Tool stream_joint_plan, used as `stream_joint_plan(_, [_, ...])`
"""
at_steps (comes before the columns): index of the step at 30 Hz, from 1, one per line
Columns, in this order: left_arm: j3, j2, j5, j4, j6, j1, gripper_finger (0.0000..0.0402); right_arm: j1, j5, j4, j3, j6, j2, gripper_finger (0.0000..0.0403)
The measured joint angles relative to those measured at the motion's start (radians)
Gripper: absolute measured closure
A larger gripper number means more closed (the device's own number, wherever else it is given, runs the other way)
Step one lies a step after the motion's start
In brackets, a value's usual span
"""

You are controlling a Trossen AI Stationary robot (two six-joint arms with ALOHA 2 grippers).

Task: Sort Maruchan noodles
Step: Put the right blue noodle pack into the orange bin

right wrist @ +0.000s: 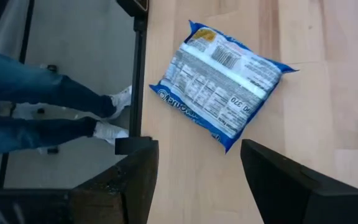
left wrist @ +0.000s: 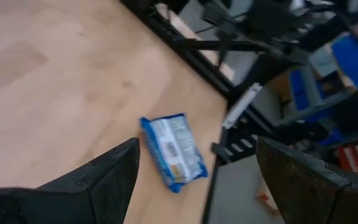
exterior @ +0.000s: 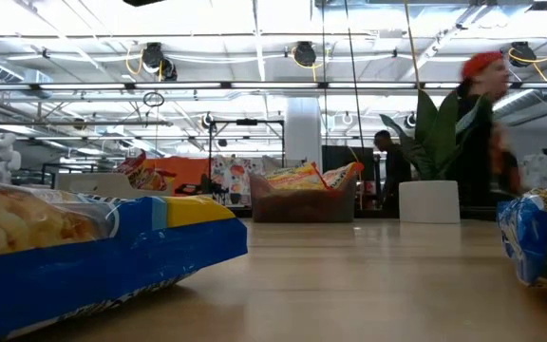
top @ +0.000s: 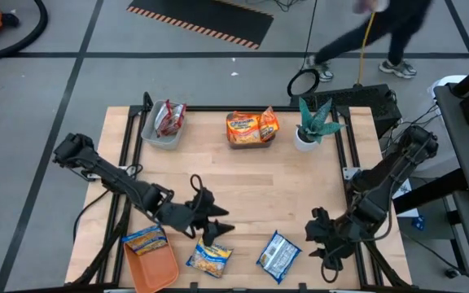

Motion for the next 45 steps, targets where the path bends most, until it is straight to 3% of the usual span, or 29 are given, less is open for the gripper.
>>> stream_joint_plan(5, [0.0,0.043,-0.009,0.08,0.005,-0.033,0.008,0.019,0.033,0.093,-0.071,-0.023,0.001,0.0181])
stream_joint_plan(17, [0.0,0.064,-0.017,0.009,0.001,-0.067,0.008,0.023,0.054,0.498,-0.385,0.006,0.006,0.0181])
stream_joint_plan(28, [0.0,0.065,-0.027,-0.034,-0.019,-0.067,0.008,0.016,0.053,0.743,-0.579,-0.026,0.016,0.0181])
stream_joint_plan(45, [0.0,0.064,-0.027,-0.089,-0.048,-0.067,0.008,0.017,0.057,1.168,-0.601,-0.03,0.333,0.0183])
